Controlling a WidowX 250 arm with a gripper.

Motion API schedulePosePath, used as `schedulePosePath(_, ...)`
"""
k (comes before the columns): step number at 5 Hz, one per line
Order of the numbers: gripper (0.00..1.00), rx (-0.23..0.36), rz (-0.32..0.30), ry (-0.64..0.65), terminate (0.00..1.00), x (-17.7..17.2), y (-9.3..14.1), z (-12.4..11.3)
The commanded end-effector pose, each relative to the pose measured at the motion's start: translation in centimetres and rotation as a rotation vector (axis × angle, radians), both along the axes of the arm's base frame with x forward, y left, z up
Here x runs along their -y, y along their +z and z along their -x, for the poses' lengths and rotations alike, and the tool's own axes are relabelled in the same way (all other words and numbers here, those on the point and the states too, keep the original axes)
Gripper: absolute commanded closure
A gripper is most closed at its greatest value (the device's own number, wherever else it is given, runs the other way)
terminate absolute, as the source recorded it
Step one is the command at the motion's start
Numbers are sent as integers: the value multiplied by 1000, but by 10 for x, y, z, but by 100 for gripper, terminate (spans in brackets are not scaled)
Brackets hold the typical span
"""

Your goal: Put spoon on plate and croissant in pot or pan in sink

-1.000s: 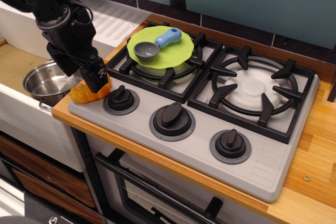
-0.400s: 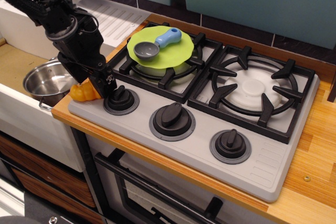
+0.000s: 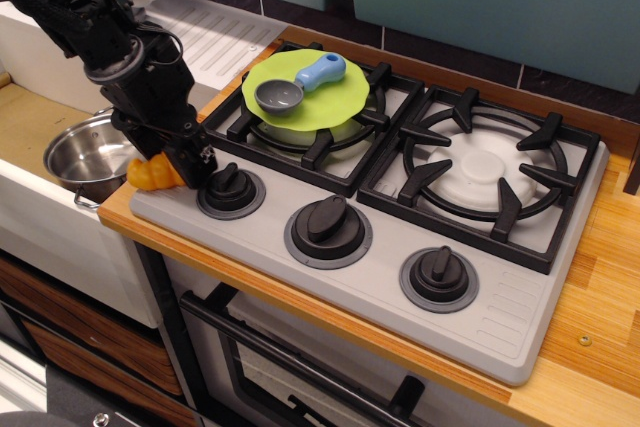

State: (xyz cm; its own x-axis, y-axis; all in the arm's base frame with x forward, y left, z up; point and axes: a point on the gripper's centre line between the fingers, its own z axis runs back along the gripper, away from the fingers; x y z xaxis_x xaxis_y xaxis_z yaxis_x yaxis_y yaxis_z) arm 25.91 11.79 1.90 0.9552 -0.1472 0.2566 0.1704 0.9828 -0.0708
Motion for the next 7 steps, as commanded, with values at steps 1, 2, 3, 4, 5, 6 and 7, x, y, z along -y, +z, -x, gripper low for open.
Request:
schedulePosePath(1,100,-7,-29,21,0,2,30,-8)
schedulePosePath(2,100,-23,-41,-4,0,-8,50,-8)
schedulePosePath(3,100,-12,-4,-66,0,-31,67,-16)
schedulePosePath(4,100,-1,27,-91,0,-57,66,-22)
schedulePosePath(5,100,12,27,-96,0,-76,61,-22)
schedulePosePath(6,100,21,45,-101,0,-91,50,-17)
schedulePosePath(7,100,41,69,-97,0,-99,33,-12)
